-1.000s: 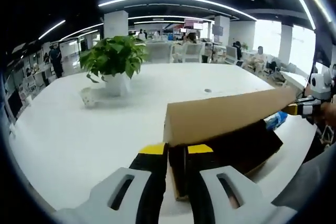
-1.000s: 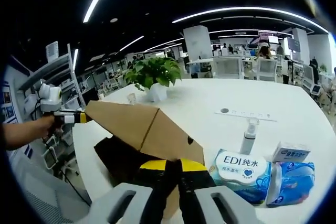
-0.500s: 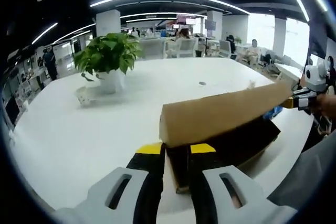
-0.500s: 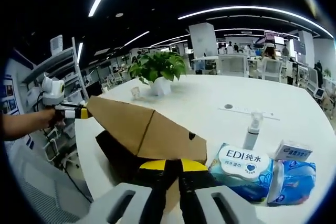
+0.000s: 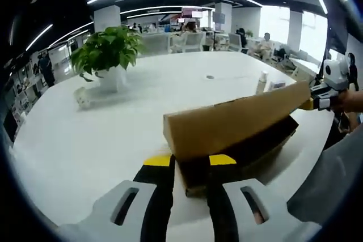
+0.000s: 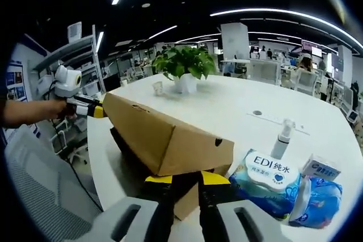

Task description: Operate the shoe box by opening the lid, removing the specified soft item, and placing it in the target area until the item is outside and the box remains undamaged.

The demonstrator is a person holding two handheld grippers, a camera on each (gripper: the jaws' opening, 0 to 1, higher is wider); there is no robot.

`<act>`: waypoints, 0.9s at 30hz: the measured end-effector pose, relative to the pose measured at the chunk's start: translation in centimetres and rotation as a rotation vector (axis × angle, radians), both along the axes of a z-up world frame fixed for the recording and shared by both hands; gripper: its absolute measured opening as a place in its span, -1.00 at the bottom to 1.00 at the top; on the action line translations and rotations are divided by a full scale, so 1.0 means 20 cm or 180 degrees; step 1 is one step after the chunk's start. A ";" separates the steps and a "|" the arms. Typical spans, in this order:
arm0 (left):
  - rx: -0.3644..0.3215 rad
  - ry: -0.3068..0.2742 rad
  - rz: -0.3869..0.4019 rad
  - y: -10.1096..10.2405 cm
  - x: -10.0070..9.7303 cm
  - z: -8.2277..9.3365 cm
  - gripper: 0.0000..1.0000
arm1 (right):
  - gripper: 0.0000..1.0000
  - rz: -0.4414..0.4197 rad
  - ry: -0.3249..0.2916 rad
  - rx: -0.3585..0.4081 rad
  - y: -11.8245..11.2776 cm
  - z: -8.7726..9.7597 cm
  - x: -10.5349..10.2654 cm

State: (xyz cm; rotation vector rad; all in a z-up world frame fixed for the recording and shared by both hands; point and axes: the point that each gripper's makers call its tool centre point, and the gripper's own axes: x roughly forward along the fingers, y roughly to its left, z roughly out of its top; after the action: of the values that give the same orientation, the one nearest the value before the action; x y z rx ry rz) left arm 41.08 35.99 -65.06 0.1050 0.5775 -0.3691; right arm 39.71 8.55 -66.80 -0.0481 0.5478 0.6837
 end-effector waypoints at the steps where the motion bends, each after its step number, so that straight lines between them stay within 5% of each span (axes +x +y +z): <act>1: 0.0005 0.0005 -0.0006 0.00 0.00 0.00 -0.59 | -0.77 0.0020 -0.0002 -0.0004 0.00 0.00 -0.01; 27: 0.0219 0.0165 -0.0277 -0.01 -0.09 -0.13 -0.39 | -0.48 0.0380 -0.0192 -0.0557 0.05 -0.12 -0.09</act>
State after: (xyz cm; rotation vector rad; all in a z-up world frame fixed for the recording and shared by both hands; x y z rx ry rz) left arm 39.27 35.83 -67.69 0.1875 0.6383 -0.4375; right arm 37.87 9.45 -69.26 -0.2661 0.5486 0.7468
